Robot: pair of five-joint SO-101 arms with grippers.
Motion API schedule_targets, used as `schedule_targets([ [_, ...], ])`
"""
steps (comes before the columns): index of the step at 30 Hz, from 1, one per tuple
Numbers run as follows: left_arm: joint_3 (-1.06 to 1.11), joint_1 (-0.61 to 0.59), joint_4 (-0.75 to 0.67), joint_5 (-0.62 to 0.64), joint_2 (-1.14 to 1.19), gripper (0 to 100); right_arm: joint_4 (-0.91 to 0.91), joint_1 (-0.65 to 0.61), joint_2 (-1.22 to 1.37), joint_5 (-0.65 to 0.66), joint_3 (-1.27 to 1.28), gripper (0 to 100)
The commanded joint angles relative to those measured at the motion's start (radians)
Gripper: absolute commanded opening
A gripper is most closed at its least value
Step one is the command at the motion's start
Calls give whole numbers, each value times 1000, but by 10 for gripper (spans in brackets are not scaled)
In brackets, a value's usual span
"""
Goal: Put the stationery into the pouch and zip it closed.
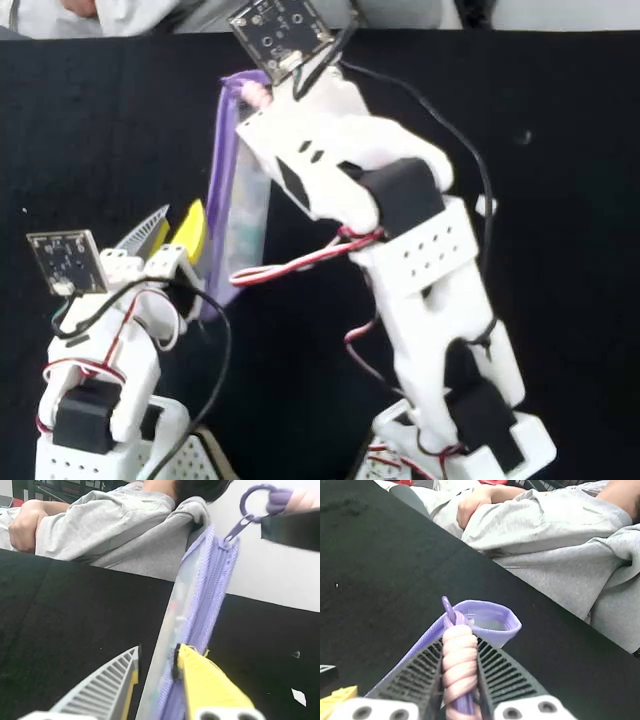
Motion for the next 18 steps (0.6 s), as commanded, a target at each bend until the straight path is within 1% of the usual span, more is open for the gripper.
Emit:
schedule_targets([
  [1,-59,28,0,14,8,200,2,9,-56,12,-45,11],
  [6,-54,108,2,14,11,202,-5,9,-53,12,-45,11],
  [10,-88,127,-6,8,57,205,0,9,-51,12,-45,11],
  [14,-196,116,-3,-63,244,205,2,9,-54,12,-45,11],
  [18,-349,79,2,-91,457,206,2,9,-58,12,-45,11],
])
